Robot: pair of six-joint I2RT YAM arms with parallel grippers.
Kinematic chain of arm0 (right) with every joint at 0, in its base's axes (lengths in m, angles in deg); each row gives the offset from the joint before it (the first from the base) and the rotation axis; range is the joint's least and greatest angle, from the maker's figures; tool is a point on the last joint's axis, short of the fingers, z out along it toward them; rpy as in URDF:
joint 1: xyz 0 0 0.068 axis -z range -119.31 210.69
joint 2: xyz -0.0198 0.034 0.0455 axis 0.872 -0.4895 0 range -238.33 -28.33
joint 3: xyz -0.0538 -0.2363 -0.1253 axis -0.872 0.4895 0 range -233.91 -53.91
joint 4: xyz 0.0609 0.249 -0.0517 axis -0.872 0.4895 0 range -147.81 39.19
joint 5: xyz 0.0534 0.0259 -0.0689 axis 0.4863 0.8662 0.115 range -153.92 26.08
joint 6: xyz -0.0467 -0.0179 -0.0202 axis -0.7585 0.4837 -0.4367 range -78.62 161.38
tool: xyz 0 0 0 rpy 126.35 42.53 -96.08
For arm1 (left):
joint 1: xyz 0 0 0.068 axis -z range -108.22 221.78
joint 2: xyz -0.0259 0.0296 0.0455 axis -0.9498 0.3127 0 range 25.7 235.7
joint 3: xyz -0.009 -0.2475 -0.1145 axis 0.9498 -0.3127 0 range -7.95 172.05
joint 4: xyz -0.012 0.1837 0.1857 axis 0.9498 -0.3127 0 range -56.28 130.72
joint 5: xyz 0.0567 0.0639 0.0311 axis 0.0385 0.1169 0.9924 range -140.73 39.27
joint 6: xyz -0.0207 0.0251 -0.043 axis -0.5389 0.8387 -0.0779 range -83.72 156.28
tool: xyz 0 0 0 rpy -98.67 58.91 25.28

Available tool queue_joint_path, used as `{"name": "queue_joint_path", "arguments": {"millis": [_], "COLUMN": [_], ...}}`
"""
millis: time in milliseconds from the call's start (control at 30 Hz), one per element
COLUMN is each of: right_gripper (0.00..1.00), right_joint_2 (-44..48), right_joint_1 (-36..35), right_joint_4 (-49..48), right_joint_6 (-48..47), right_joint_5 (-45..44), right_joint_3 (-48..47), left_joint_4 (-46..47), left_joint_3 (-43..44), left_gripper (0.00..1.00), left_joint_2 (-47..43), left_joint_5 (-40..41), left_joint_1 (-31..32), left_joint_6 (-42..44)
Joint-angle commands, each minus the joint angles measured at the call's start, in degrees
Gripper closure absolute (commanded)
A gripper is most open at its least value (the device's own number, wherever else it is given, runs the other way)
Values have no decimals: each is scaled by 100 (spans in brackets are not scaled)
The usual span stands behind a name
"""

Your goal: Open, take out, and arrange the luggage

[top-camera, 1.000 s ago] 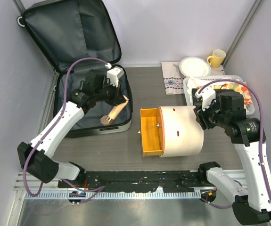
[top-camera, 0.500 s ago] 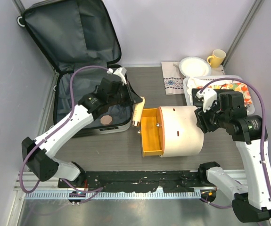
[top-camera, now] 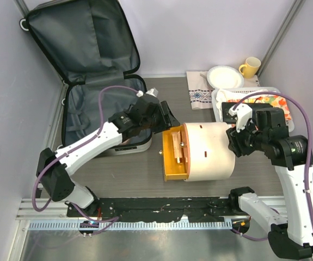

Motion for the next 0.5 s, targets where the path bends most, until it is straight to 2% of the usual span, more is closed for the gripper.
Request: {"name": "queue_joint_path", "arguments": {"millis": [0, 33, 100, 167, 200, 233, 333, 467], "right_gripper": [52, 52, 52, 52, 52, 52, 52, 52], "right_joint_2": [-57, -74, -83, -109, -135, -153, -267, -347], "right_joint_1": [-2, -2, -2, -2, -2, 7, -2, -2], "right_joint_4": [223, 205, 161, 135, 117, 100, 152, 178], "right_joint_6": [45, 44, 9, -17, -17, -35, -52, 35], "right_joint_5": [200, 209, 279, 332, 341, 358, 402, 508], "right_joint_3": [-199, -181, -146, -146, -172, -190, -321, -506], "left_joint_4": [129, 111, 146, -2, -21, -21, -293, -776], "left_joint_3": [83, 66, 14, -83, -327, -477, -979, -1375], "left_gripper": [38, 30, 32, 48, 57, 68, 83, 93], "left_joint_2": [-271, -455, -666, -1061, -1228, -1534, -1888, -1916], "left_joint_5": [253, 288, 140, -133, -543, -712, -1433, -1662], "left_joint_1": [-42, -77, -182, -445, -568, -822, -1445, -1589], "left_joint_6": [335, 493, 1245, 1897, 2701, 3005, 3587, 3738]}}
